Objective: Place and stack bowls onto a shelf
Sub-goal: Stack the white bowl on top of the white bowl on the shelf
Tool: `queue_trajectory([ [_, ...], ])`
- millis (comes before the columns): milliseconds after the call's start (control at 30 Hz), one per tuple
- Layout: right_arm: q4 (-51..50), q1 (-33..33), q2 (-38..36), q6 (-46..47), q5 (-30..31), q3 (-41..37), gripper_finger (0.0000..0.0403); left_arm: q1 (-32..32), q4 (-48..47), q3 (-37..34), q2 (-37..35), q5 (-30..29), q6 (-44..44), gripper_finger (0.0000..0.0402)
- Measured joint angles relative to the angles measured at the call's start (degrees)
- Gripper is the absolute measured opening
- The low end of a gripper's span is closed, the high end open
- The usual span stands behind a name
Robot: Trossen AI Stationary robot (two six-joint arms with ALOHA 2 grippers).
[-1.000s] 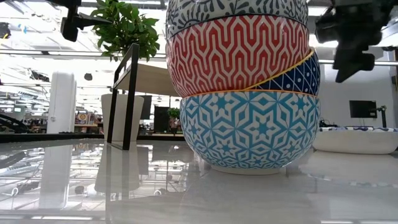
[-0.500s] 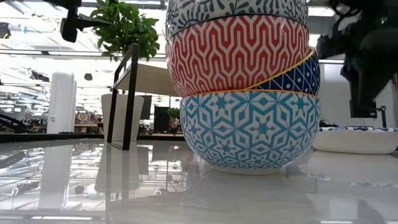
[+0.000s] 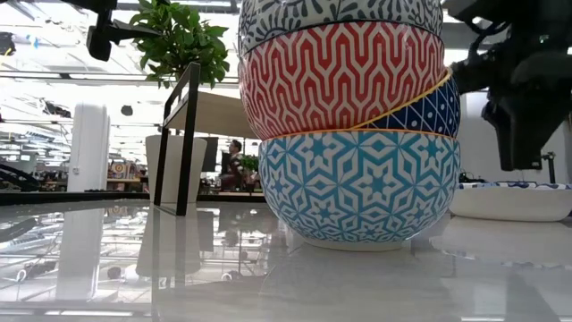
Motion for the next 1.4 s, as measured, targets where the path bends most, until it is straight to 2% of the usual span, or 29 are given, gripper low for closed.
queue_trajectory([
  [133, 1.31, 0.1, -0.55, -0.13, -0.04, 0.0, 0.0244, -0.02, 0.0, 0.0, 0.0, 0.0, 0.02, 0.0246],
  [433, 2.23, 0.0, 4.4, -1.68, 0.3, -1.61, 0.0244, 0.0, -0.41, 0.0, 0.0, 0.0, 0.03, 0.0246],
  [700, 2.23, -0.42, 5.04, -2.52, 1.86, -1.66, 0.0238, 0.0, -0.53, 0.0, 0.0, 0.02, 0.0, 0.0246],
  [900, 1.99, -0.42, 5.45, -2.12, 1.84, -1.66, 0.0174, 0.0, -0.53, 0.0, 0.0, 0.02, -0.03, 0.0246],
  [1167, 0.99, -0.42, 5.45, -0.13, 1.61, -1.5, 0.0022, -0.02, -0.53, 0.0, 0.0, 0.74, -1.96, 0.0246],
  [1400, -2.32, -0.36, 5.24, -1.74, -3.08, 4.44, 0.0027, 0.0, -0.51, 0.0, 0.0, 1.49, -2.08, 0.0246],
])
